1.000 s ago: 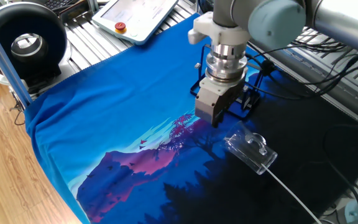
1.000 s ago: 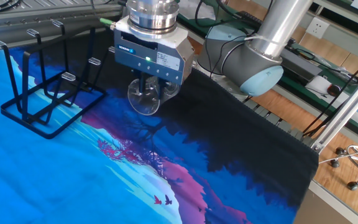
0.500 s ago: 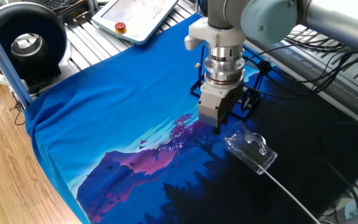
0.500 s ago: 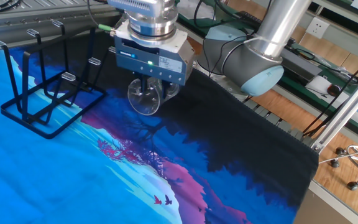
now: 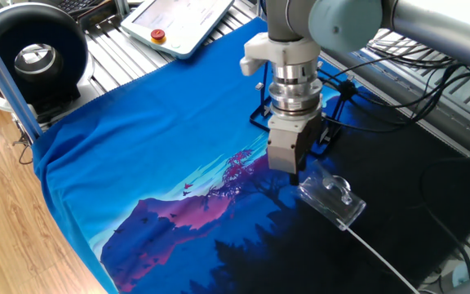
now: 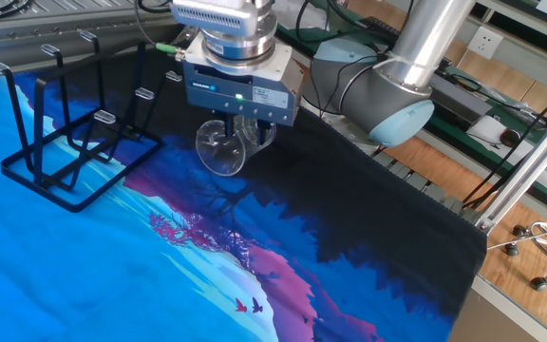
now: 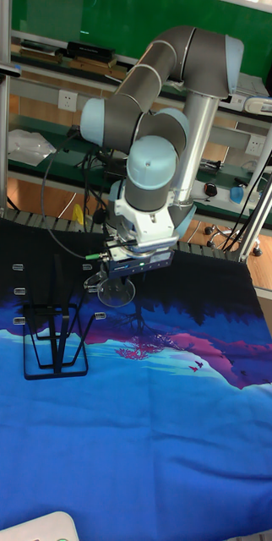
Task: Take the cup off the cup rack
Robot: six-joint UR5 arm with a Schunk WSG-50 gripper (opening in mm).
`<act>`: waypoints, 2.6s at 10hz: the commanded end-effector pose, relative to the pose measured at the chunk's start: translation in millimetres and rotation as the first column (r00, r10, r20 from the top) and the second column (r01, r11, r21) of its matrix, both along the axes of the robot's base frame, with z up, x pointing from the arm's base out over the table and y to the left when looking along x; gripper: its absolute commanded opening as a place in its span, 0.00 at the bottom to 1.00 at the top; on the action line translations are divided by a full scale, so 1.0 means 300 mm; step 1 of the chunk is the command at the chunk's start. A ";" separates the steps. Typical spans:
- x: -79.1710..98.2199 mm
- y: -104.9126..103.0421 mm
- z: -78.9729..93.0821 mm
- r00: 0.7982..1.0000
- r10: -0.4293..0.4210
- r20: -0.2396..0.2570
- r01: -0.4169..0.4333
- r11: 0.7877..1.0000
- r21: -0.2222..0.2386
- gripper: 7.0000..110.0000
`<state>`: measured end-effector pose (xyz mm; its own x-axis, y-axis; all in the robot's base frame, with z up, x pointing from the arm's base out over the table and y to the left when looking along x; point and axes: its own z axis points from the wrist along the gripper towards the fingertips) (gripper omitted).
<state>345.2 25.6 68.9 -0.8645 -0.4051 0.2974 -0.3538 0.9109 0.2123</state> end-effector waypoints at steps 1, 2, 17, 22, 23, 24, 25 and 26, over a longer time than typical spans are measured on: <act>-0.049 -0.016 0.022 0.999 0.019 -0.044 -0.019 1.000 0.002 0.36; -0.061 -0.024 0.031 0.998 0.014 -0.053 -0.014 1.000 -0.002 0.36; -0.319 -0.160 0.242 0.931 -0.105 -0.349 0.070 0.991 -0.112 0.15; -0.037 -0.089 0.195 0.987 -0.116 -0.114 0.096 0.980 -0.172 0.15; 0.038 -0.081 0.187 0.991 -0.126 -0.040 0.117 0.977 -0.181 0.15; 0.093 -0.088 0.180 0.993 -0.118 0.014 0.118 0.976 -0.181 0.15; 0.126 -0.134 0.177 0.994 -0.097 0.048 0.105 0.972 -0.209 0.15; 0.118 -0.190 0.183 0.994 -0.095 0.044 0.104 0.959 -0.265 0.15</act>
<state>352.0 -16.7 122.7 -0.8765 -0.2419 0.4161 -0.2525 0.9671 0.0304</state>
